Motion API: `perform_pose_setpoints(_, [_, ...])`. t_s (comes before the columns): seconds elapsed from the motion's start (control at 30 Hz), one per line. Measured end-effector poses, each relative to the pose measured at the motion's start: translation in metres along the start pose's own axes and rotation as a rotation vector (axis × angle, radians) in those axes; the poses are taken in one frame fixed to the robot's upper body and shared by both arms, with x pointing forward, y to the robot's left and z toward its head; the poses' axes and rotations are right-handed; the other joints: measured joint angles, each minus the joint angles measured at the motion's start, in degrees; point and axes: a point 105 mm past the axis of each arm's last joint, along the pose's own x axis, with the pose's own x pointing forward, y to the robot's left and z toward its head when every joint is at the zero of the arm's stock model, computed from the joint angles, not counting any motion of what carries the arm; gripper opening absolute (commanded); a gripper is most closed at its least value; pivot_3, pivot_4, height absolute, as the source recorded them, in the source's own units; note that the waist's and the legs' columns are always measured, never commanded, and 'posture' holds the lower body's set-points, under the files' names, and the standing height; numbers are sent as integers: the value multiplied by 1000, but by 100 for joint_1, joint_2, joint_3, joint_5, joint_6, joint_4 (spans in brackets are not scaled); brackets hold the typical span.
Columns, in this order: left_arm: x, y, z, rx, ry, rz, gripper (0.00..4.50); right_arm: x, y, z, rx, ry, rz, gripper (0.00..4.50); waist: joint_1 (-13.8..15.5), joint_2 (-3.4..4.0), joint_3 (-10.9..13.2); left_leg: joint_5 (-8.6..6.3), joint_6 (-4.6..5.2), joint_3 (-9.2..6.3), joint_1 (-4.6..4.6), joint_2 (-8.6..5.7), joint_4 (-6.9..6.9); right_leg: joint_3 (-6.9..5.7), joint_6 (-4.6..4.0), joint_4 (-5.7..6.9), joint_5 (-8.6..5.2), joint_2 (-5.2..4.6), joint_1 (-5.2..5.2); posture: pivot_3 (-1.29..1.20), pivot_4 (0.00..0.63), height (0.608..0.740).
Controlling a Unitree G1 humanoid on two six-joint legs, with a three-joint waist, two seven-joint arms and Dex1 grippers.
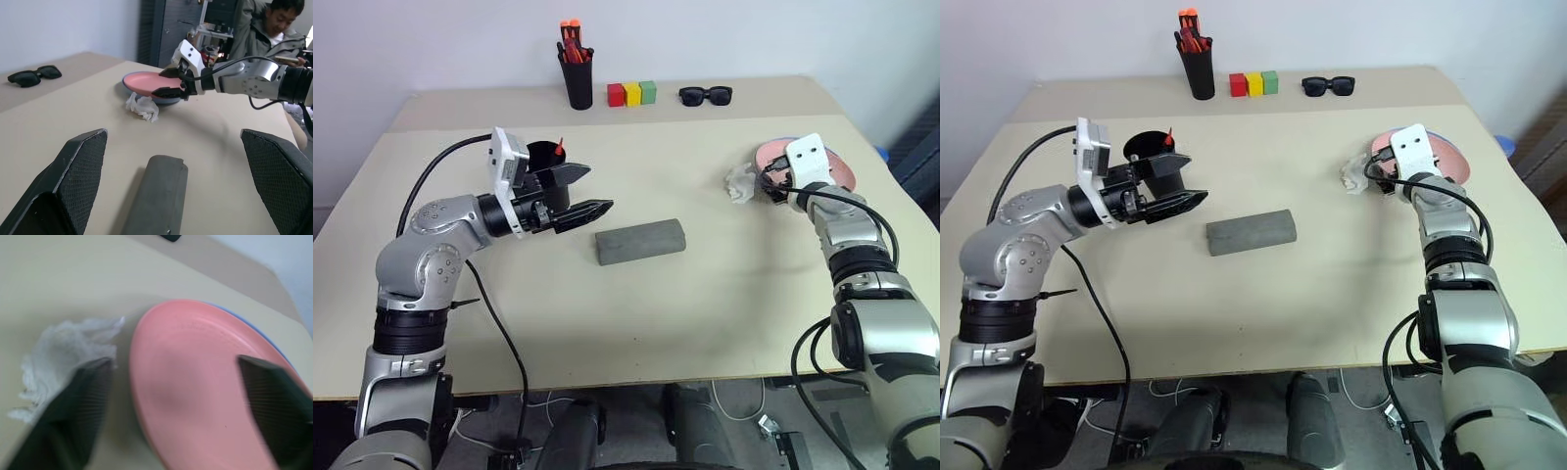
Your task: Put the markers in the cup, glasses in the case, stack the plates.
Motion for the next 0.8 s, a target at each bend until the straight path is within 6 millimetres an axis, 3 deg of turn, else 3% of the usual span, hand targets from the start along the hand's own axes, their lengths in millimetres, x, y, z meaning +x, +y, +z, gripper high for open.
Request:
perform_pose_setpoints(0.17, [0,1,0,-1,-1,8,4500,3,16,23,170,-93,66,4448,-93,2,1,0,0,-1,1,0,-3,0,0,0,0,0,-3,0,150,740])
perform_pose_setpoints(0.3, [1,2,3,2,-7,6,4500,3,39,44,159,-165,141,4448,-89,2,1,0,0,-1,3,1,-8,1,-1,8,1,0,-7,0,150,740])
perform_pose_setpoints(0.47, [1,2,3,5,-9,7,4500,7,59,15,114,-70,155,4448,-61,2,1,2,-3,-1,-2,-2,-6,1,-2,5,2,0,-8,0,150,740])
perform_pose_setpoints(0.7, [0,3,4,10,-5,13,4500,9,71,-12,88,17,162,4448,-92,3,1,3,-5,0,2,0,-14,2,-4,7,3,0,-12,0,150,740])
perform_pose_setpoints(0.8, [0,1,5,14,-4,16,4500,9,80,-25,90,61,186,3610,-90,3,1,4,-7,0,2,0,-16,3,-4,6,3,0,-12,0,150,740])
